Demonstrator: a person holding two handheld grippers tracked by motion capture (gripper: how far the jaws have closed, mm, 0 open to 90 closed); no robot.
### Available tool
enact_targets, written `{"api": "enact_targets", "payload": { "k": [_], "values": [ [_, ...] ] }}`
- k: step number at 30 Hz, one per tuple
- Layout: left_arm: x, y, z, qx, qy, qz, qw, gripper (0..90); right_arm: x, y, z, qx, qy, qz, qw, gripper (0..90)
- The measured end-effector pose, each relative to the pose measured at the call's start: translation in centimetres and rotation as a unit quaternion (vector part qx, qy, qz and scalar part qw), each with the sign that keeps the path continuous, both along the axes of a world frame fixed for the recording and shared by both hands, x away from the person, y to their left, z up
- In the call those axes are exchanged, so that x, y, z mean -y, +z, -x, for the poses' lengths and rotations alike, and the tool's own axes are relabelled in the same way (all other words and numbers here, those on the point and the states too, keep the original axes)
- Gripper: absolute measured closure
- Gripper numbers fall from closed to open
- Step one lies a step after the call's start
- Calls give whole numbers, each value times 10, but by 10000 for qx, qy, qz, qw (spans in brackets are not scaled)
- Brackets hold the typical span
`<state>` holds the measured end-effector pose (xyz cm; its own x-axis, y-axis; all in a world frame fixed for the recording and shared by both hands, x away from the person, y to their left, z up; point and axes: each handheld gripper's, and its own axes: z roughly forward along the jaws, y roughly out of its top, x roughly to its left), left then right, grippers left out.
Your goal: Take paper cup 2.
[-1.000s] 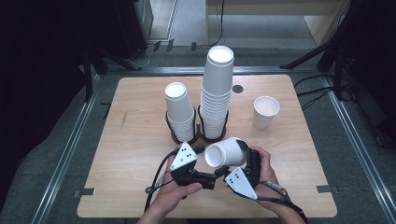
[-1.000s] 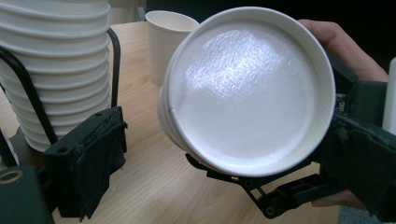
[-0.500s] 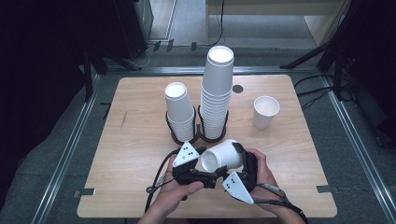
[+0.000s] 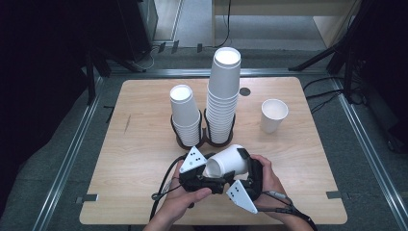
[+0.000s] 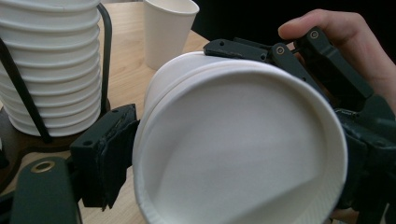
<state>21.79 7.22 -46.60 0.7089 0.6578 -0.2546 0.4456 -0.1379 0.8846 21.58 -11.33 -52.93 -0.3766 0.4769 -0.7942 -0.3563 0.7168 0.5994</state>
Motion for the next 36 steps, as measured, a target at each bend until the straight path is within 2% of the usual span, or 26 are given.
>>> {"api": "enact_targets", "payload": {
  "k": [3, 7, 11, 15, 18, 20, 24, 26, 32, 36],
  "values": [
    [0, 0, 0, -57, -1, 44, 10000, 136, 0, 0, 0, 86, 33, 94, 9999, 123],
    [1, -1, -2, -126, 56, -73, 9999, 176, -1, -1, 1, 85, 10, 155, 9998, 122],
    [1, -2, -2, -185, 78, -93, 9998, 182, -1, -3, 1, 121, -18, 256, 9996, 120],
    [0, -1, -2, -187, 60, -73, 9998, 187, -1, -3, 1, 142, -11, 258, 9996, 113],
    [-2, -2, -4, -303, 52, 2, 9995, 195, -1, -2, 1, 181, 19, 334, 9993, 97],
    [-3, -3, -6, -343, 76, 17, 9994, 201, -2, -3, 0, 105, 5, 300, 9995, 75],
    [-6, -4, -7, -305, 150, -5, 9994, 206, -1, -1, -1, 88, 5, 271, 9996, 0],
    [-8, -4, -8, -251, 177, 35, 9995, 207, 0, 1, -1, 107, 22, 295, 9995, 0],
    [-17, 0, -8, 69, 396, 39, 9992, 208, 4, 9, 1, 185, 45, 30, 9998, 0],
    [-23, 3, -7, 239, 417, 309, 9984, 210, 6, 18, 3, 233, 43, -195, 9995, 0]
  ]
}}
